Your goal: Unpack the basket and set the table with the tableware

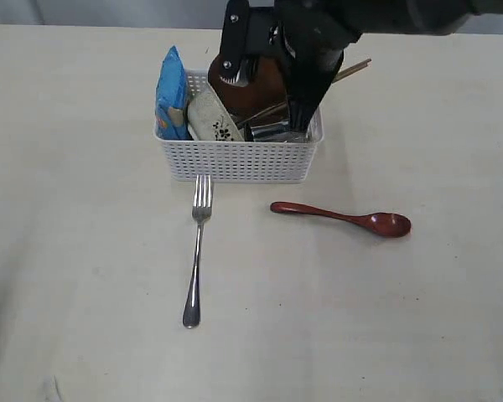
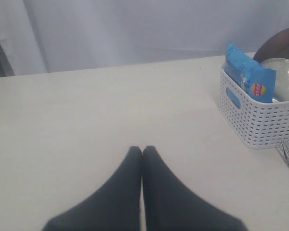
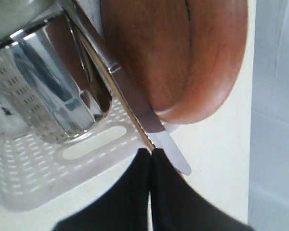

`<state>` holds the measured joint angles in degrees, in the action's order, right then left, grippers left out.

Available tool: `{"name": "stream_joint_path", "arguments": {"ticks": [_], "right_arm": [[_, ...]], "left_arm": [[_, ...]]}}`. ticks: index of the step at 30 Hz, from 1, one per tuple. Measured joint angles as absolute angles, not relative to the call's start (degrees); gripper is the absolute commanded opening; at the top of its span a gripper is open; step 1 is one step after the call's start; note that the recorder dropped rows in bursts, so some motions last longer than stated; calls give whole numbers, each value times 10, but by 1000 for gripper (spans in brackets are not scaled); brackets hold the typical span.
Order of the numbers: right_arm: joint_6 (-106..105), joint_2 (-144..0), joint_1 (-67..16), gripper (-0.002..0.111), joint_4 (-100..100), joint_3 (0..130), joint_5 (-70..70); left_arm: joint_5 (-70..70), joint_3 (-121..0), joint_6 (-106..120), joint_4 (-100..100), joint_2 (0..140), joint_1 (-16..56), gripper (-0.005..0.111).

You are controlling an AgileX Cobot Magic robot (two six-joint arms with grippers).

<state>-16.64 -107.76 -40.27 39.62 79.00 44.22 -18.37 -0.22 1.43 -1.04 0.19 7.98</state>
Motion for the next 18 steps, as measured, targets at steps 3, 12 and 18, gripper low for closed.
{"name": "stream_joint_path", "arguments": {"ticks": [3,12,18], "right_arm": [[-183,-1068,-397,23,381,790,447],[-208,-1082,-385,60,398,789,485],[-206,-1102,-385,60,379,789,460]], "left_arm": [[-184,-2,14,-10,2,80,0],[-184,-2,14,-10,2,80,0],[-184,-2,14,-10,2,80,0]]}}
